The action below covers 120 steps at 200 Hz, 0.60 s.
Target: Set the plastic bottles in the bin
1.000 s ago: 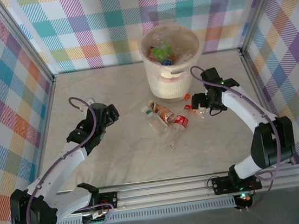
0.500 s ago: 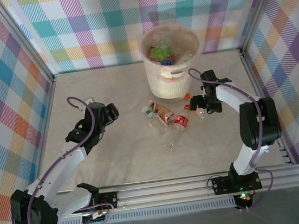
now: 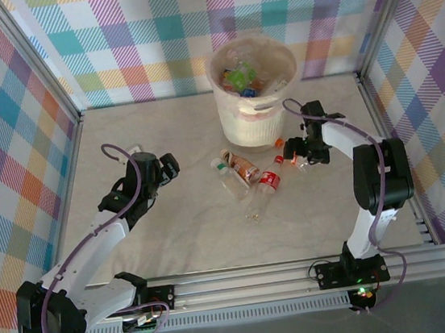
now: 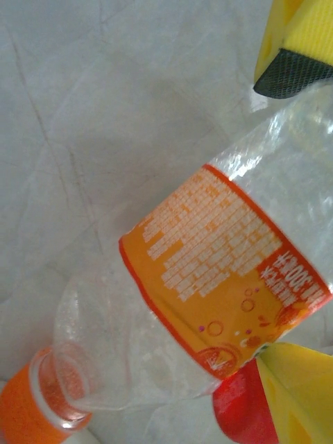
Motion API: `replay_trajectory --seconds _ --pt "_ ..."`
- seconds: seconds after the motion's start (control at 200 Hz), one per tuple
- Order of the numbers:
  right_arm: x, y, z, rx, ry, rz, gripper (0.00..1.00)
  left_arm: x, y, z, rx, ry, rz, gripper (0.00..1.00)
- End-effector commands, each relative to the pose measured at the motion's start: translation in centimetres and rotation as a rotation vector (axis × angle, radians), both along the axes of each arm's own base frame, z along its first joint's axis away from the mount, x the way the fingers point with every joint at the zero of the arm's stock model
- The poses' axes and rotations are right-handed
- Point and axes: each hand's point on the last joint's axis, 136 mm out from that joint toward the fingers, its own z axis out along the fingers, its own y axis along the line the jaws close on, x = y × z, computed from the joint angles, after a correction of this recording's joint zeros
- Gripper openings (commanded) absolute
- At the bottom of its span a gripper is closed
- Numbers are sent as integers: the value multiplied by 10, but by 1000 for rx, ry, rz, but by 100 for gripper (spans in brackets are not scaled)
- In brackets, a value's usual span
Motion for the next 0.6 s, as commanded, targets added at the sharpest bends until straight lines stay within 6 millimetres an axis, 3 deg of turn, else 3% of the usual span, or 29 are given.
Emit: replay_trajectory --seconds 0.0,0.28,0.595 --pt "15 3 2 31 -28 10 92 3 4 -2 -14 -3 11 100" --pt "13 9 -2 78 -8 -3 85 2 4 -1 -15 -6 12 100" --pt "-25 5 -5 107 44 -129 69 0 1 -3 -33 0 2 100"
